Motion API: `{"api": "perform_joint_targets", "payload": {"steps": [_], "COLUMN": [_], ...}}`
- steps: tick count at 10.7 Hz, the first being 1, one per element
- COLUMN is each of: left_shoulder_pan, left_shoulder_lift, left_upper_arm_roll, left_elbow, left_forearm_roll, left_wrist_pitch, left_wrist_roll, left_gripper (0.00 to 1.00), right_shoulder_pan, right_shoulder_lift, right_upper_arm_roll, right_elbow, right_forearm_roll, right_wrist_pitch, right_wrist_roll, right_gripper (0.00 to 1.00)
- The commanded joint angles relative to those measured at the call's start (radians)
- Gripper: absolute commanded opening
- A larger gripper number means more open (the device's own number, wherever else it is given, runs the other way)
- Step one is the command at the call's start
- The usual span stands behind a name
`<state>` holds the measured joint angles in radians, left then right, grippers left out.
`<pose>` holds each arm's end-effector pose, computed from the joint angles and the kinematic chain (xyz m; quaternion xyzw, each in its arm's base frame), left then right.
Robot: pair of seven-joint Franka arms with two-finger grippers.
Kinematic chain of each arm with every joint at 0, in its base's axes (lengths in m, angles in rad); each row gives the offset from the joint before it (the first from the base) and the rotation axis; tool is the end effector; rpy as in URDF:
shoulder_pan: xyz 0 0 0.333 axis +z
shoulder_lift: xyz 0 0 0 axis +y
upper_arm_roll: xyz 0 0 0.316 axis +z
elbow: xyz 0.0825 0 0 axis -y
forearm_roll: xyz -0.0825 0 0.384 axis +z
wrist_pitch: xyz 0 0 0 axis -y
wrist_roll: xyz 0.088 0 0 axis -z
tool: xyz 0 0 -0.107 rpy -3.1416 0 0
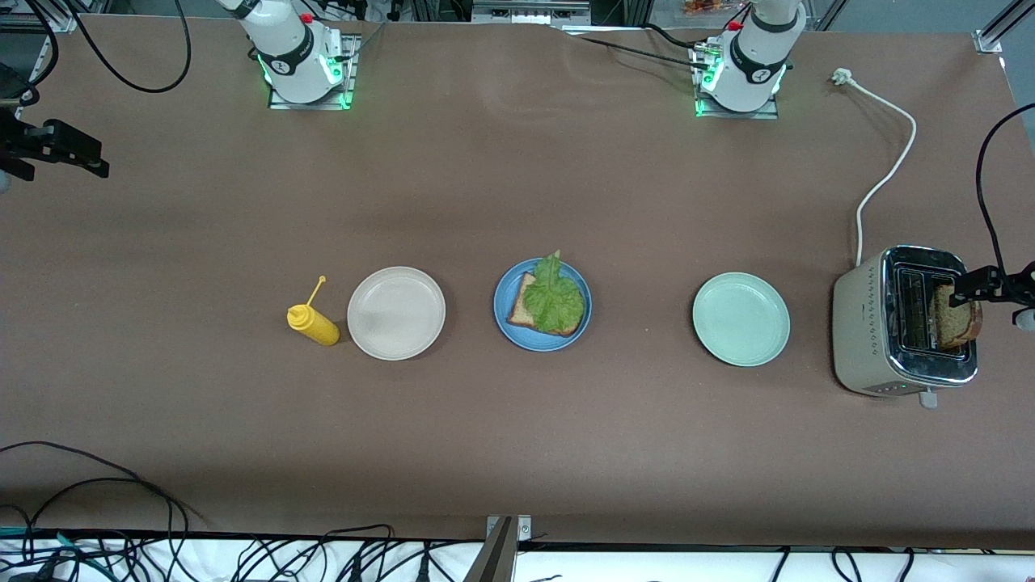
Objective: Make sandwich in blue plate with both arms
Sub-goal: 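Lower the left gripper over the toaster onto the bread slice, then grasp the bread slice with the left gripper and lift it out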
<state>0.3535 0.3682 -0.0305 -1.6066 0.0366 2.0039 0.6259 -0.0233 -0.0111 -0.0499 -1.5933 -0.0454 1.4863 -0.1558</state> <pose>0.6314 0.2161 0.4188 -0.9874 0.1571 -0.0079 0.0167 0.5394 -0.0449 0.6132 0.9978 0.0404 -0.0502 0.0168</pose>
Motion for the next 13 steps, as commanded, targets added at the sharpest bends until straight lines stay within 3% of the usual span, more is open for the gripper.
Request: {"api": "perform_joint_targets", "payload": {"steps": [1,3,4,5,11,13], "left_shoulder_pan": [0.053,0.076,0.075,0.073,0.076,0.076], "left_shoulder_lift": [0.057,0.086,0.086,0.078,0.032,0.018], "left_upper_arm_roll": [-0.012,-0.014,-0.014,-0.014,-0.011,-0.014], "left_elbow": [0.011,0.005,0.004,0.01,0.022,0.12], "left_forearm_roll": [-0.067,-0.102,-0.103,-0.096,-0.087,-0.045], "left_wrist_pitch": [0.042,0.033,0.027,0.004,-0.071,-0.201], "left_wrist_roll": [0.086,0.104,0.11,0.104,0.104,0.103], "left_gripper": [0.96,0.47,0.08,0.0,0.0,0.0], "right_shoulder_pan": [0.0,-0.001,-0.001,-0.001,-0.001,-0.001], "right_shoulder_lift": [0.0,0.0,0.0,0.0,-0.001,-0.001], "right_upper_arm_roll": [0.001,-0.001,-0.001,-0.001,-0.001,-0.001], "right_elbow": [0.016,0.018,0.018,0.018,0.018,0.018], "right_forearm_roll": [-0.008,-0.008,-0.01,-0.01,-0.013,-0.014], "right_wrist_pitch": [-0.018,-0.02,-0.018,-0.02,-0.021,-0.027], "right_wrist_roll": [0.005,0.007,0.007,0.007,0.007,0.007], "right_gripper": [1.0,1.0,1.0,1.0,1.0,1.0]}}
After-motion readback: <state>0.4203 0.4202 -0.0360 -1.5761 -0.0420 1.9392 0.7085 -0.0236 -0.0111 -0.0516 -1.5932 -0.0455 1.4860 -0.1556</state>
